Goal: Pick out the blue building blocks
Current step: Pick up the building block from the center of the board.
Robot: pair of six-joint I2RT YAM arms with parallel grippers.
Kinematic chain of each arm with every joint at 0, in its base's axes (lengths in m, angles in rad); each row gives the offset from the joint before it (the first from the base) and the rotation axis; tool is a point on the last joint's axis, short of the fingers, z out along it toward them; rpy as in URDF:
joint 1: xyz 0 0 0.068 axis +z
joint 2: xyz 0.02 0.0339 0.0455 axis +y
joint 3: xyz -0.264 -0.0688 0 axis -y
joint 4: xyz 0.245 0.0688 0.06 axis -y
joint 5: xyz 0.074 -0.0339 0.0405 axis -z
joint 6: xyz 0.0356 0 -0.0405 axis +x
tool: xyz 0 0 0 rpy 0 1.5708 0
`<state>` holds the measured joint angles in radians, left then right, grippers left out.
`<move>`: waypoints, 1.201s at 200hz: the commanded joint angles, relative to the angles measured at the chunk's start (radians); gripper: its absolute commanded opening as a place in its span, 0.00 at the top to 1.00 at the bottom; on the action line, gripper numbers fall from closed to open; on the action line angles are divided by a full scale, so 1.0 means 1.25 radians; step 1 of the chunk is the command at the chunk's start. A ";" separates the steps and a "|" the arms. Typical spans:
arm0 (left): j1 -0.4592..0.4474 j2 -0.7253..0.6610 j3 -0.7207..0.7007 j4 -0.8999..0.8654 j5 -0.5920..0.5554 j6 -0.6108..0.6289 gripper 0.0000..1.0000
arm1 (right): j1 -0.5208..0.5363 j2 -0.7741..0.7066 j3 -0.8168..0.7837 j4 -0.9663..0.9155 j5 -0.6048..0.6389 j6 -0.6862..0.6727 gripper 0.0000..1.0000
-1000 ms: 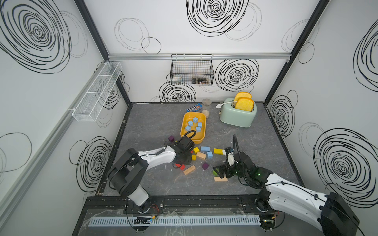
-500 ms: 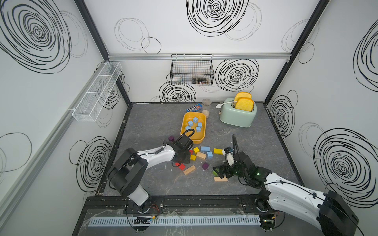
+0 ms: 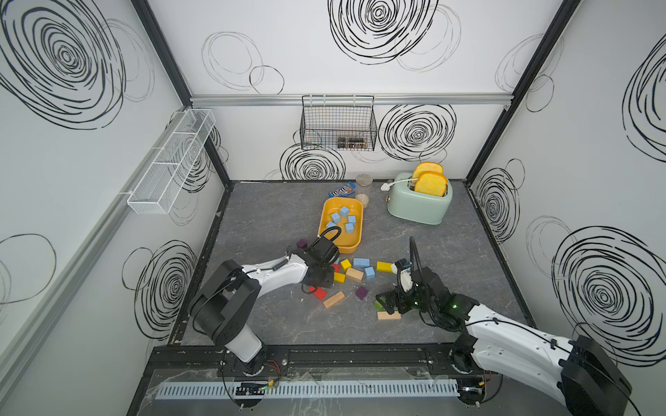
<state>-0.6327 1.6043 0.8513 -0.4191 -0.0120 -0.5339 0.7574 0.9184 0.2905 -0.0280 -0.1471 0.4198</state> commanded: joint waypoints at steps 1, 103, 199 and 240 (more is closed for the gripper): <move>0.010 -0.009 -0.001 -0.005 -0.004 -0.002 0.58 | -0.002 0.002 0.009 0.012 -0.001 -0.007 0.02; 0.031 -0.088 0.037 -0.031 -0.017 0.030 0.91 | -0.005 0.053 0.101 0.070 -0.035 0.013 0.02; 0.112 -0.149 0.196 -0.075 -0.012 0.145 1.00 | -0.064 0.148 0.313 0.023 -0.014 -0.054 0.02; 0.140 -0.121 0.287 -0.075 0.023 0.220 1.00 | -0.102 0.195 0.394 0.011 -0.019 -0.078 0.02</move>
<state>-0.4732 1.4399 1.1347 -0.5049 -0.0097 -0.3424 0.6510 1.1389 0.7200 0.0067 -0.1688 0.3557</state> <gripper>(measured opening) 0.434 0.977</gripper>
